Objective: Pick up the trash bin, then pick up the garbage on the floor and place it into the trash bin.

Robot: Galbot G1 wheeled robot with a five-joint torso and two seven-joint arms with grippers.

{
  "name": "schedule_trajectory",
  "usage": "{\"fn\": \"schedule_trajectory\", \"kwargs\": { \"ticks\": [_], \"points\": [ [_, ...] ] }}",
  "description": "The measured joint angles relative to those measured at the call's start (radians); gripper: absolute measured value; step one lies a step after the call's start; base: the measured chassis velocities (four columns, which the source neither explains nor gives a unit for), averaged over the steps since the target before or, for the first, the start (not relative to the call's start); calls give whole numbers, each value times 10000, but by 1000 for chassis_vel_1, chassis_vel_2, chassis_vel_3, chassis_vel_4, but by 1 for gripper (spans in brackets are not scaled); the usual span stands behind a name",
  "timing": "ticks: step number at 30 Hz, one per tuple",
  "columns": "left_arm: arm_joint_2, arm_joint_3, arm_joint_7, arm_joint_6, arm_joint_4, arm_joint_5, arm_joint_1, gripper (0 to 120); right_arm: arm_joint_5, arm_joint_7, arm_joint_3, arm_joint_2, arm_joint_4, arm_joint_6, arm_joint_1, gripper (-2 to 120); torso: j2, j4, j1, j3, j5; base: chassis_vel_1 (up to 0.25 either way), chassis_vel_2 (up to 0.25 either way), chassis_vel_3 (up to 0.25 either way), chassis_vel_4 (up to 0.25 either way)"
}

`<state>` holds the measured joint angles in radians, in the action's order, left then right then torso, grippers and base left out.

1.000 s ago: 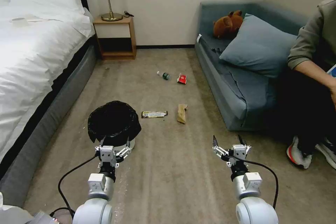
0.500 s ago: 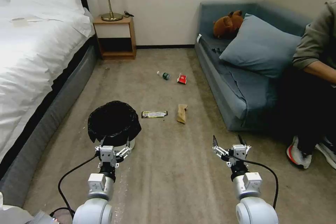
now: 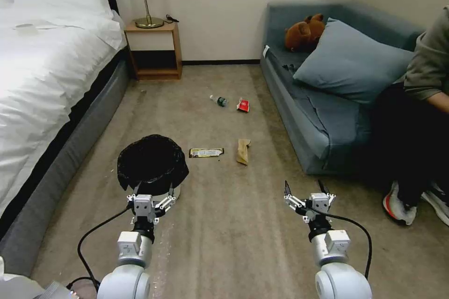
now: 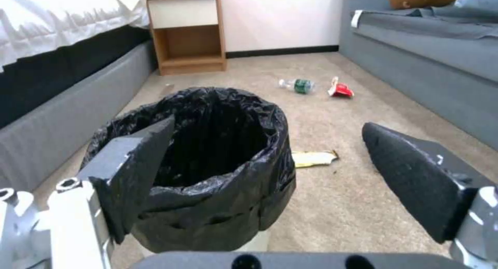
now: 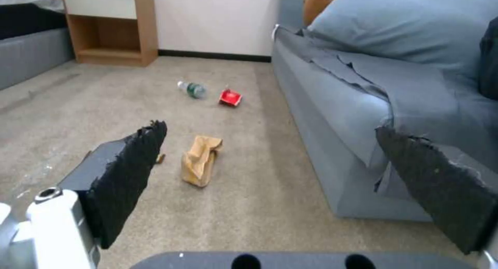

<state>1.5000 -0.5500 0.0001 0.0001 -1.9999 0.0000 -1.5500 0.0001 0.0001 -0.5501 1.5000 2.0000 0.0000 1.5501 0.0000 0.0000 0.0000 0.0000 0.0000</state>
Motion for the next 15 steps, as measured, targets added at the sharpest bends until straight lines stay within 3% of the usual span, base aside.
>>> {"fn": "schedule_trajectory", "kwargs": {
  "ticks": [15],
  "points": [
    [0, 0, 0, 0, 0, 0, 0, 97, 0, 0, 0, 0, 0, 0, 0, 100, 0, 0, 0, 0, 0, 0, 0, 0, 0]
  ]
}}
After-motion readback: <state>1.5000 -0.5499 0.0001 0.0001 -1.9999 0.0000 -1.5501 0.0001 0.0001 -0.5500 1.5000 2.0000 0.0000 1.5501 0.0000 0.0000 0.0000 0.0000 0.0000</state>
